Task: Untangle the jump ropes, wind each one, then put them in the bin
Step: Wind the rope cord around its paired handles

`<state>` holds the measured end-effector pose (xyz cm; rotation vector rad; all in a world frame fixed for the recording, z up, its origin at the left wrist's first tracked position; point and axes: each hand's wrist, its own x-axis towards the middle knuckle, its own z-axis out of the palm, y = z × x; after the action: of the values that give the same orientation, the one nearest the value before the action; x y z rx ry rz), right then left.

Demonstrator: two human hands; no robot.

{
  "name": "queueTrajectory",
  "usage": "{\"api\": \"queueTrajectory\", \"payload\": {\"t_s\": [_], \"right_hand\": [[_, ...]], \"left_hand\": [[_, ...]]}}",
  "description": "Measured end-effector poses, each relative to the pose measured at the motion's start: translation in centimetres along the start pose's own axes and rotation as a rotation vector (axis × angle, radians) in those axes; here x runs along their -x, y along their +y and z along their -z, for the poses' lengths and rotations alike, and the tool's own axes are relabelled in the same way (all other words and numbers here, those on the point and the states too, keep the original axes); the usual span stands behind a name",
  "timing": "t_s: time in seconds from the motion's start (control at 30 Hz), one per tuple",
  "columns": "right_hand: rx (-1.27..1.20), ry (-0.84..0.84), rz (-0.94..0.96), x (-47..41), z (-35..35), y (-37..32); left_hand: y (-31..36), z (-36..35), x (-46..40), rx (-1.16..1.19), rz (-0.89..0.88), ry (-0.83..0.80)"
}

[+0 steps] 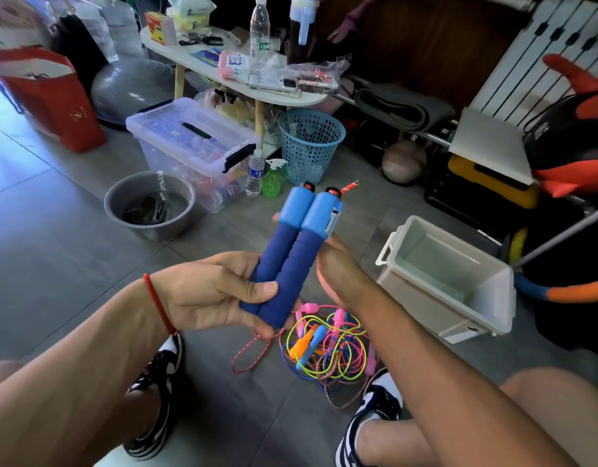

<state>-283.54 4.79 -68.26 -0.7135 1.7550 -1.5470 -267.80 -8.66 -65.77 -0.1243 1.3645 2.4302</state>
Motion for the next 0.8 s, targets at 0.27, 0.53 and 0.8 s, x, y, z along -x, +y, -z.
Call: {"api": "queueTrajectory", "payload": {"t_s": [0.27,0.53,0.8], "right_hand": [[0.239,0.117,0.048,2.3,-0.3,1.9],[0.594,-0.055,0.285,5.3,-0.7,1.8],[0.716,-0.167,0.193,5.9,0.2,1.1]], "left_hand": [[0.4,0.1,-0.1,0.002,-0.194,0.343],[0.5,-0.4,-0.1,0.127,-0.196,0.257],[0.5,-0.7,0.0,0.11,-0.186,0.223]]}}
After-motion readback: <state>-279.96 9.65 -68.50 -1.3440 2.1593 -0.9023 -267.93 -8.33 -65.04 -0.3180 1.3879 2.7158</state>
